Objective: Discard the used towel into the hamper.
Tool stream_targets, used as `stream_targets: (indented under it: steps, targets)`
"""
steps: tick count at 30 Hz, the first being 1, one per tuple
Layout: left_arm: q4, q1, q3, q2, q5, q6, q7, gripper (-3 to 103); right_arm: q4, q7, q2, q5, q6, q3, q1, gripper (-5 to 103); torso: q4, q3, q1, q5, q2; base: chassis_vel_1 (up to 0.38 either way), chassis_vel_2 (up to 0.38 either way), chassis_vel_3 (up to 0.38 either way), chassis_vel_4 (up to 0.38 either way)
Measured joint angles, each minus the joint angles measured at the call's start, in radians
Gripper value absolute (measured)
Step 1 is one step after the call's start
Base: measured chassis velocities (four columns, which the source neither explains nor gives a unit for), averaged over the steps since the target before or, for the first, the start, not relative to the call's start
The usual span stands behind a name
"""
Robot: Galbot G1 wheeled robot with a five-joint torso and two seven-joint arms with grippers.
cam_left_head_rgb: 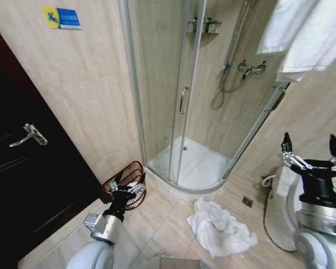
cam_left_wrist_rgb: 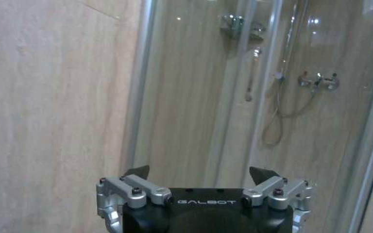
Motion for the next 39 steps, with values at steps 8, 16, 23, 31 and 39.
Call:
stream_targets:
  steps: [8,16,23,31,39]
  targets:
    - [0.0,0.0,0.0,0.0,0.0,0.0,0.0,100,-0.006,-0.005,0.006,-0.007,0.003,-0.008,0.004,100,0.0,0.0,0.0,0.0012,0.0,-0.18,-0.177,0.178,0.178]
    - [0.0,0.0,0.0,0.0,0.0,0.0,0.0,100,-0.012,-0.009,0.0,-0.007,0.003,-0.007,0.012,100,0.0,0.0,0.0,0.0003,0.0,-0.146,-0.138,0.137,0.155]
    - [0.0,0.0,0.0,0.0,0.0,0.0,0.0,100,-0.014,-0.018,-0.002,-0.003,0.003,-0.006,0.011,100,0.0,0.0,0.0,0.0002,0.0,-0.098,-0.091,0.086,0.083]
    - [0.0,0.0,0.0,0.0,0.0,0.0,0.0,100,-0.017,-0.025,-0.005,0.006,0.005,-0.003,0.009,100,0.0,0.0,0.0,0.0004,0.0,-0.088,-0.09,0.1,0.102]
    - [0.0,0.0,0.0,0.0,0.0,0.0,0.0,100,-0.015,-0.025,-0.008,0.006,0.019,-0.007,0.016,100,-0.0001,0.0,0.0,0.001,0.0,-0.136,-0.12,0.115,0.097]
